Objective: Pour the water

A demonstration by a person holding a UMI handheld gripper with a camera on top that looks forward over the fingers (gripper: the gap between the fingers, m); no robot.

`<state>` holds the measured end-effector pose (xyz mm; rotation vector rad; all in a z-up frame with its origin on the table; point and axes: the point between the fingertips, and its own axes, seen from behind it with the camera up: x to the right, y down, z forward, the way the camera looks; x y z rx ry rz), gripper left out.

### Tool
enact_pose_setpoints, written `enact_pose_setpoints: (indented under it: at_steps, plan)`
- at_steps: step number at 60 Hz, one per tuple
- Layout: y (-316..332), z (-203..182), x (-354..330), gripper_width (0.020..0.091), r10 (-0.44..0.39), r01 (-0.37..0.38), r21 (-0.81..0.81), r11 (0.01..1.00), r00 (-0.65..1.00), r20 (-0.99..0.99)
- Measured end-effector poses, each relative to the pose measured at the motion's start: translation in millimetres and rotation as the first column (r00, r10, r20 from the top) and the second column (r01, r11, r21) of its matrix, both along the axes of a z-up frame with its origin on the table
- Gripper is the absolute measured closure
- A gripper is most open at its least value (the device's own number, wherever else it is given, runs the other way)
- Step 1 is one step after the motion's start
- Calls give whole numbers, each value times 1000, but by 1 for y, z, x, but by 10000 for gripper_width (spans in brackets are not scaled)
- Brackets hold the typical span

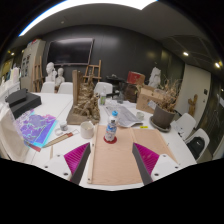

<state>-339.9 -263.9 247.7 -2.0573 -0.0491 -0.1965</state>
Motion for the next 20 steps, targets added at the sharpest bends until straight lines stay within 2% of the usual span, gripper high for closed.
enact_pose_setpoints:
  at_steps: [20]
  plan:
    - [-20, -2, -6, 252, -7, 5, -27, 1000, 999, -54]
